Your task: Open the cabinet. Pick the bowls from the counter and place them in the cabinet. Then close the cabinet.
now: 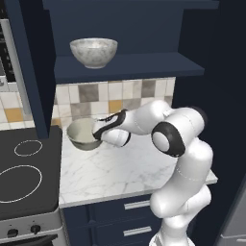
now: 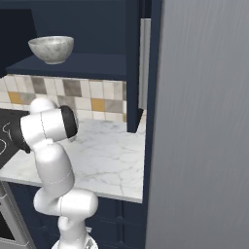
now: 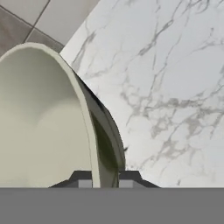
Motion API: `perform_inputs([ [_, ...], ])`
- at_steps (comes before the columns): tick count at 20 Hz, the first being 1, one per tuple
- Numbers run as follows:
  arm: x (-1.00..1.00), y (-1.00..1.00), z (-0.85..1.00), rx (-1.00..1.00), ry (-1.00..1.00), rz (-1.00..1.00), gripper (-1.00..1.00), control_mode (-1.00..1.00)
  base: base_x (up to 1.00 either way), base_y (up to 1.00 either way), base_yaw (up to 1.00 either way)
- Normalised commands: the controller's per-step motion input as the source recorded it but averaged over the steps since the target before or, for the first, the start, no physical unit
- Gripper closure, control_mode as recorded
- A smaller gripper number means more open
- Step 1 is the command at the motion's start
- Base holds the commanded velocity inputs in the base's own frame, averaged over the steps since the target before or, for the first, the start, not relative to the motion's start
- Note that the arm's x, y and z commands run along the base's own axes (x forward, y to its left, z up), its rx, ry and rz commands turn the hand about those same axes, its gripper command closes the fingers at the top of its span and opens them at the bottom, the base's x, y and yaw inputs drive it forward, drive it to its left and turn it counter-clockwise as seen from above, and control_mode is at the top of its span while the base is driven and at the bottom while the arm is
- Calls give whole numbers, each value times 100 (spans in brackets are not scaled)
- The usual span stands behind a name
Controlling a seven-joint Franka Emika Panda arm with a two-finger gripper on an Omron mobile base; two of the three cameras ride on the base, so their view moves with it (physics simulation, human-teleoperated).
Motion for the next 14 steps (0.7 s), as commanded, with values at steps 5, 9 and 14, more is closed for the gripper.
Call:
perform_inputs([
  [5, -63, -63, 32, 11, -10, -30, 100, -100, 0, 0, 0],
  [9, -66, -38, 82, 15, -24, -35, 100, -100, 0, 0, 0],
  [14, -74, -48, 100, 19, -15, -19, 100, -100, 0, 0, 0],
])
